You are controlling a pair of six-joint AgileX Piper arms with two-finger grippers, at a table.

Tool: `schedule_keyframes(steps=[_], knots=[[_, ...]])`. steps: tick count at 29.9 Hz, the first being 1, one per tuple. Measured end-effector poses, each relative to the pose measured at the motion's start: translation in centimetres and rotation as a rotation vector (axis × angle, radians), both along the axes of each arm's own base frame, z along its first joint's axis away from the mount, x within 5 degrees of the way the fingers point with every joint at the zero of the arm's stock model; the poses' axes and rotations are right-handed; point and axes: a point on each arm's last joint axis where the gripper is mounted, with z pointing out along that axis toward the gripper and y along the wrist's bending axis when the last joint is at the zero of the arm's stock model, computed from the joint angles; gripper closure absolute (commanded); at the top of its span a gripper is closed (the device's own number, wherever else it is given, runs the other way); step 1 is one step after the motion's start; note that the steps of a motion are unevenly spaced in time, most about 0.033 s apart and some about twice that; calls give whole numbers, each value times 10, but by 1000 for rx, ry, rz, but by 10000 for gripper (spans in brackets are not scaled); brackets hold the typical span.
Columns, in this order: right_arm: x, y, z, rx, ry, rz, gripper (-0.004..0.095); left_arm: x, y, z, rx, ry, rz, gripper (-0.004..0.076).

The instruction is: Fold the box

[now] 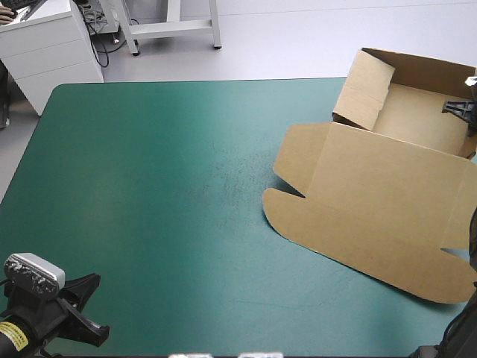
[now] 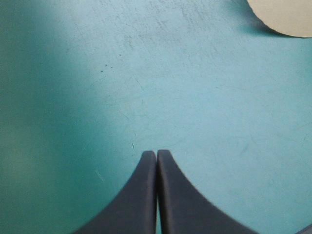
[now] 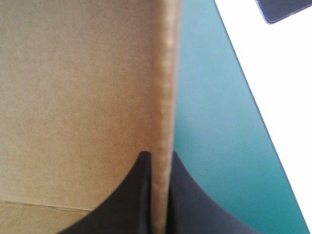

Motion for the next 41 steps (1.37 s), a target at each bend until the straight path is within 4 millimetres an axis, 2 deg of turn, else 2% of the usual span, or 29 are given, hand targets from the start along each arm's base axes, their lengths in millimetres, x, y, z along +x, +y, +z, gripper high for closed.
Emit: schedule_keyframes(steps=[7, 10, 13, 20, 22, 23, 27, 29, 31, 36, 38, 41], knots=[[-10, -46, -21, -54, 79, -60, 904, 0, 0, 0, 0, 1, 0, 756], [-10, -57, -34, -62, 118, -54, 818, 0, 0, 0, -1, 1, -1, 756], [-9, -61, -41, -58, 132, -47, 658, 0, 0, 0, 1, 2, 0, 756], [-11, -65, -40, -39, 120, -60, 99, -1, 0, -1, 7, 13, 0, 756], [-13, -65, -37, -40, 113, -65, 35, -1, 1, -2, 12, 24, -1, 756], [-15, -64, -34, -42, 106, -67, 33, -2, 1, -2, 14, 29, -1, 756], [-24, -57, -7, -46, 42, -66, 92, -2, 1, -3, 15, 32, -1, 756], [-32, -48, 15, -32, -23, -62, 192, -2, 1, -3, 17, 35, -1, 756], [-45, -34, 40, 1, -100, -48, 340, -2, 1, -3, 22, 35, 1, 756], [-88, 19, 80, 8, -173, 29, 903, -1, 3, -3, 42, 24, 10, 756], [-109, 43, 92, 5, -198, 71, 918, -1, 3, -3, 42, 22, 10, 756], [-137, 81, 96, 14, -204, 156, 923, -1, 3, -3, 44, 20, 9, 756]])
